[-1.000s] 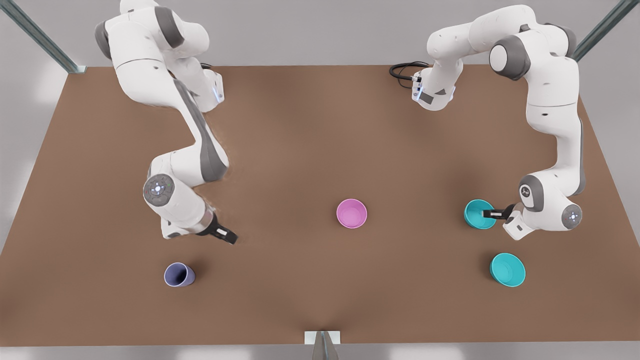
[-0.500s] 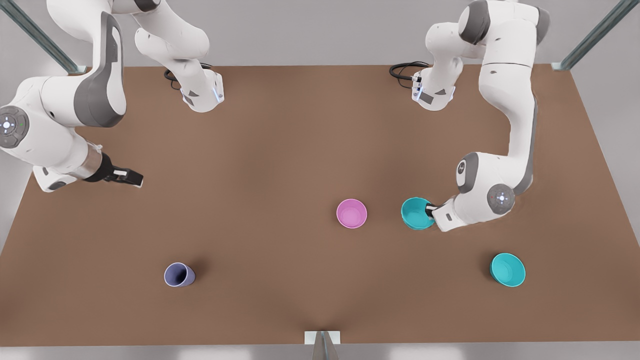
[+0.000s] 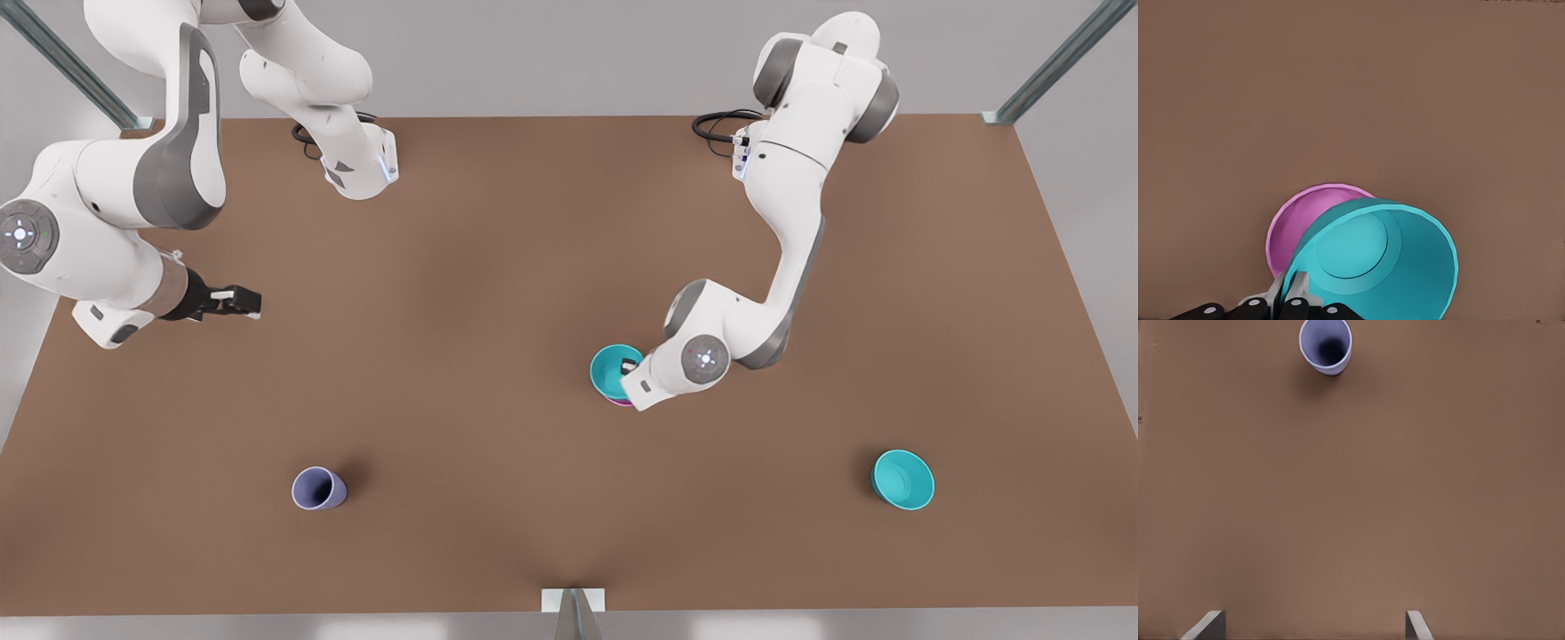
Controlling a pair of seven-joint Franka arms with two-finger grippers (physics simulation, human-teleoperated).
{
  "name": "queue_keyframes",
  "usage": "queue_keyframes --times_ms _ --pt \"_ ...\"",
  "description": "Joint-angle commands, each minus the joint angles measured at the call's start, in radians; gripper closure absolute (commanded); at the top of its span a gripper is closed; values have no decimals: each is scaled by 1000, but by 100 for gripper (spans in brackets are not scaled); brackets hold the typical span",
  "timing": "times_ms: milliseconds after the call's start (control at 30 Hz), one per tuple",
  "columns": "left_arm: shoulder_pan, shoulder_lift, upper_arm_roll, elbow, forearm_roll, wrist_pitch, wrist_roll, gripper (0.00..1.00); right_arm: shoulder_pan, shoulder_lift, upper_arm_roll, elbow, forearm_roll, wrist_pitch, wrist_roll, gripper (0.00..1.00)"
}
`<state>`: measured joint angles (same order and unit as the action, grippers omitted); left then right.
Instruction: Stack the blue bowl on the pink bowl
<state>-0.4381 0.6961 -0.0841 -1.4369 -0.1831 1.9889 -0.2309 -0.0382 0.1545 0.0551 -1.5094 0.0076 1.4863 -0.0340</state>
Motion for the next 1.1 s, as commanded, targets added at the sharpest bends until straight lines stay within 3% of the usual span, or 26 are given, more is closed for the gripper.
queue_keyframes --times_ms 0,500,533,567,667,767,800,867,933,1067 --pt "2 0 -2 1 -10 -2 -338 79 0 0 0 0 2 -5 -167 0" --pt "7 6 -3 -39 -7 -22 -335 79 1 5 2 0 3 -5 -165 0" --pt "9 6 -2 -37 -4 -21 -334 53 1 5 2 0 3 -5 -165 0" --pt "15 5 -2 -36 -1 -21 -306 0 1 7 2 0 3 -5 -165 0" --pt "45 -40 13 4 20 -119 -286 0 1 7 2 0 2 -5 -164 0" --pt "222 -131 15 305 157 -662 -56 0 1 8 3 0 2 -5 -164 0" --pt "275 -207 15 309 157 -711 22 0 1 8 3 0 2 -5 -164 0" --pt "288 -326 17 297 166 -759 85 0 1 8 3 0 2 -5 -164 0" --pt "263 -526 32 56 215 -656 223 0 1 8 3 0 2 -5 -164 0" --pt "245 -540 35 61 212 -659 225 0 1 8 3 0 2 -5 -164 0"
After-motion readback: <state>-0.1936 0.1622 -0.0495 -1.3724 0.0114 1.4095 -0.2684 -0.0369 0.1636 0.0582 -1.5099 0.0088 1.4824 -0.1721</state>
